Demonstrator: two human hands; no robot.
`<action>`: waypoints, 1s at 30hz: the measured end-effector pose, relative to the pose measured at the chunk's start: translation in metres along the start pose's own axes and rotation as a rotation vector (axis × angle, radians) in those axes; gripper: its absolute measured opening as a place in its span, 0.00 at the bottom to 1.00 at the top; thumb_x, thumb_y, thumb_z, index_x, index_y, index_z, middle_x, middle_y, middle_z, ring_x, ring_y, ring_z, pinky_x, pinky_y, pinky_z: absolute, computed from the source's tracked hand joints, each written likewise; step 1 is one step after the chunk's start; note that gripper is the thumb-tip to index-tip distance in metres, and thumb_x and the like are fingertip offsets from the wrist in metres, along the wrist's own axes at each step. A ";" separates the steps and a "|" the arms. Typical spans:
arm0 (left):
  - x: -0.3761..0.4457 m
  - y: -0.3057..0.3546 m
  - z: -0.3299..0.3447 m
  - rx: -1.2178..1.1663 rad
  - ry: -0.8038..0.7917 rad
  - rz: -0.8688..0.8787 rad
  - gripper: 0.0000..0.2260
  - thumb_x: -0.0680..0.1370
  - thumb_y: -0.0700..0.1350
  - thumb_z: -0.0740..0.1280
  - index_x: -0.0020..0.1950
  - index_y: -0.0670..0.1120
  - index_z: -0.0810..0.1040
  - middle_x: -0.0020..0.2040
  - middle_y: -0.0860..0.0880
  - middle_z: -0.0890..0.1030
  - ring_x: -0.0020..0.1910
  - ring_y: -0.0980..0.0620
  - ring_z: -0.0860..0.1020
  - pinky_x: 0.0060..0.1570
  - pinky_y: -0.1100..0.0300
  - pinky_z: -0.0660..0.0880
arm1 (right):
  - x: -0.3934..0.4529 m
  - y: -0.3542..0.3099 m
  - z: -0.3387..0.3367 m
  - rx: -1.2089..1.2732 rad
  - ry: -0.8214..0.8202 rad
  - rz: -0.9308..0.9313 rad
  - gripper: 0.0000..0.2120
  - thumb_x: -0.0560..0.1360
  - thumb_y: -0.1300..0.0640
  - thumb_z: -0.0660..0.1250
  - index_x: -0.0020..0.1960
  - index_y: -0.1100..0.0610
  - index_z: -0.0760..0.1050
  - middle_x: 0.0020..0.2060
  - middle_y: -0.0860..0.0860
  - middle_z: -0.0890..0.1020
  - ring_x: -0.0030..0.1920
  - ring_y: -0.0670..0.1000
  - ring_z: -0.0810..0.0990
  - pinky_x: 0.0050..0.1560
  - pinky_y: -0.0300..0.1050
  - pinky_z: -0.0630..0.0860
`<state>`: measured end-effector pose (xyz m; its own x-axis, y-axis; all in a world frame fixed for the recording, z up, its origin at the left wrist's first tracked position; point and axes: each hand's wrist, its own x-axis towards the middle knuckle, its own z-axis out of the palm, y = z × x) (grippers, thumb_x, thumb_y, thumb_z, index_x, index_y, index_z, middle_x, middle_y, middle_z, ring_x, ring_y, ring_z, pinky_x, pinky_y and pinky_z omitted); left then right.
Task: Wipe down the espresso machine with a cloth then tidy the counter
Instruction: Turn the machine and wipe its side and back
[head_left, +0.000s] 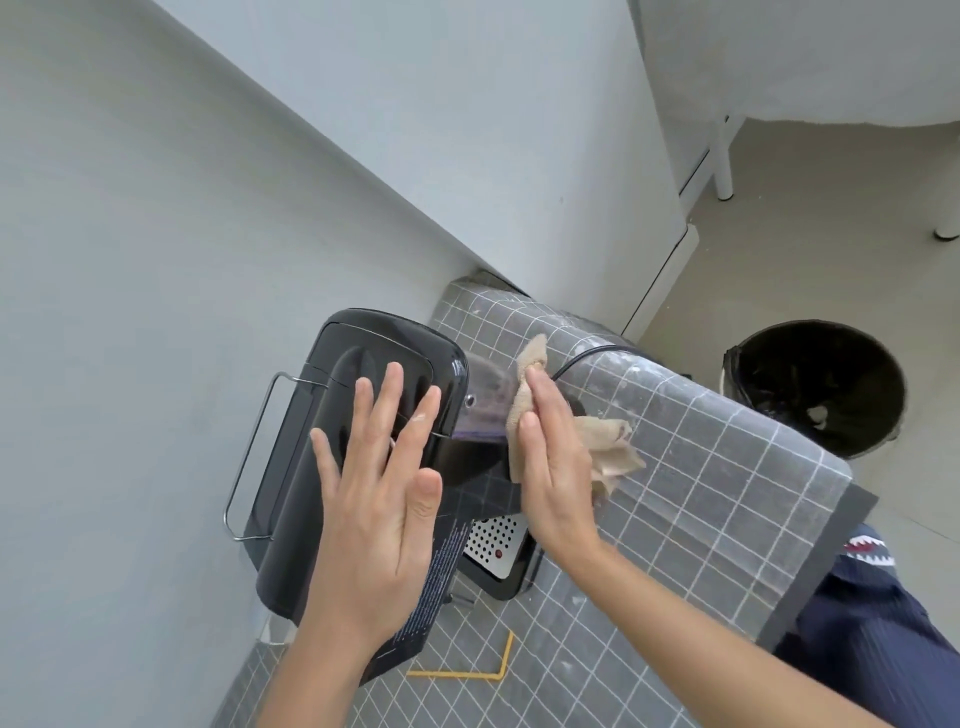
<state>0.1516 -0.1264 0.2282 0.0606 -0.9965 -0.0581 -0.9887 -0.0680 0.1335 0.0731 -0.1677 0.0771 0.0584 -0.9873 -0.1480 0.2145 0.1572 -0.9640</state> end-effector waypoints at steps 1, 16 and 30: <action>0.001 0.000 0.000 0.010 -0.002 -0.005 0.23 0.83 0.57 0.42 0.78 0.56 0.56 0.80 0.56 0.49 0.80 0.52 0.44 0.75 0.49 0.33 | 0.002 -0.010 0.003 0.013 -0.022 -0.064 0.20 0.84 0.55 0.53 0.74 0.53 0.67 0.73 0.46 0.71 0.74 0.42 0.65 0.74 0.39 0.61; 0.004 0.007 -0.003 0.082 -0.050 -0.086 0.24 0.83 0.57 0.42 0.78 0.54 0.56 0.80 0.52 0.52 0.80 0.48 0.47 0.75 0.42 0.36 | 0.019 -0.012 -0.014 0.026 -0.212 -0.007 0.21 0.84 0.56 0.52 0.76 0.53 0.64 0.75 0.45 0.66 0.77 0.43 0.60 0.77 0.43 0.56; 0.004 0.007 -0.003 0.094 -0.044 -0.085 0.23 0.83 0.57 0.42 0.78 0.55 0.55 0.80 0.52 0.53 0.80 0.48 0.48 0.75 0.44 0.36 | 0.010 -0.010 -0.018 0.004 -0.260 0.044 0.22 0.85 0.55 0.50 0.78 0.50 0.58 0.78 0.45 0.60 0.78 0.41 0.54 0.79 0.45 0.51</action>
<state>0.1455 -0.1312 0.2316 0.1412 -0.9840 -0.1087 -0.9888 -0.1456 0.0335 0.0542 -0.1797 0.0808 0.3158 -0.9402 -0.1272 0.2101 0.2001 -0.9570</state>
